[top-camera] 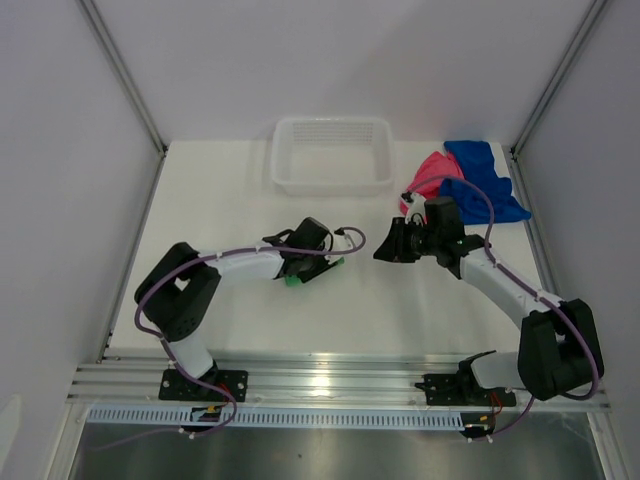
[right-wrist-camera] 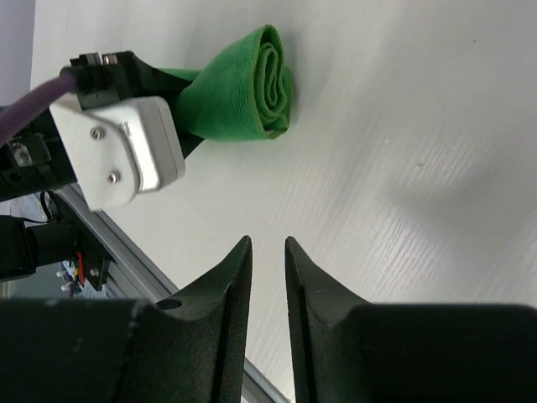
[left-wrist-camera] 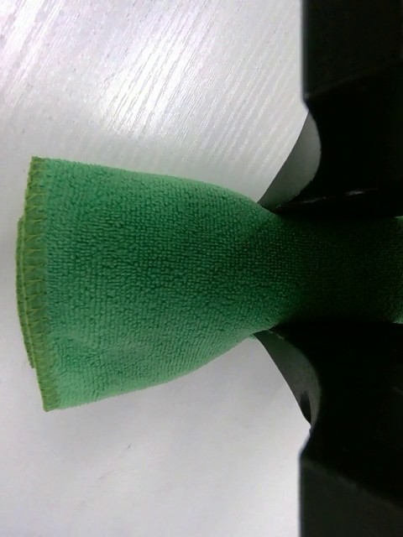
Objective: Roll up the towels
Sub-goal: Place the rolled towel into the container
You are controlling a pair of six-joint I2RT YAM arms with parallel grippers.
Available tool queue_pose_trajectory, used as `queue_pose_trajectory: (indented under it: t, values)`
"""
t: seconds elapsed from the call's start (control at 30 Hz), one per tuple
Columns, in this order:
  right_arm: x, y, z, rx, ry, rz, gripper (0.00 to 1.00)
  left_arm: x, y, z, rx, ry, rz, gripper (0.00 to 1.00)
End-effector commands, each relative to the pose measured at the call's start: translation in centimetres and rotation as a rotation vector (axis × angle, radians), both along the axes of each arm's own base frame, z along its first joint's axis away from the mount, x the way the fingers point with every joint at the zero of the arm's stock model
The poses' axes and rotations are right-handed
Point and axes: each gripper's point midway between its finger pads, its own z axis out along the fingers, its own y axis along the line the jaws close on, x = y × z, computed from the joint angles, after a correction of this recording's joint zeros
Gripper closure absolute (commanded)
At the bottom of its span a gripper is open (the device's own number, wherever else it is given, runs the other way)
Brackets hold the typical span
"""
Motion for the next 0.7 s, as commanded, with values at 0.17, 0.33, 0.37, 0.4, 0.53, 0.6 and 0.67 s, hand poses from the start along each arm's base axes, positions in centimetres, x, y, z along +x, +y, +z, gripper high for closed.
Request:
queue_pose_trajectory:
  t: [0.17, 0.33, 0.37, 0.4, 0.53, 0.6, 0.67]
  values:
    - [-0.8, -1.8, 2.2, -0.031, -0.086, -0.058, 0.74, 0.7, 1.4, 1.5, -0.047, 0.028, 0.147, 0.99]
    - [-1.5, -2.5, 3.5, -0.034, -0.113, -0.084, 0.74, 1.2, 1.6, 4.1, -0.095, -0.004, 0.168, 0.99]
    - [-1.6, -2.5, 3.6, -0.028, -0.111, -0.090, 0.74, 1.3, 1.7, 4.5, -0.100, -0.009, 0.172, 0.99]
    - [-1.8, -2.6, 3.6, -0.026, -0.108, -0.093, 0.74, 1.4, 1.6, 5.0, -0.109, -0.015, 0.173, 0.99]
    - [-2.5, -2.7, 4.2, 0.000, -0.118, -0.108, 0.74, 1.2, 1.6, 6.8, -0.131, -0.020, 0.172, 0.99]
    - [-2.6, -2.6, 4.4, 0.009, -0.120, -0.111, 0.73, 1.8, 1.2, 8.1, -0.148, -0.042, 0.170, 0.99]
    - [-2.7, -2.6, 4.8, 0.019, -0.135, -0.105, 0.74, 2.3, 1.0, 9.1, -0.159, -0.055, 0.174, 0.99]
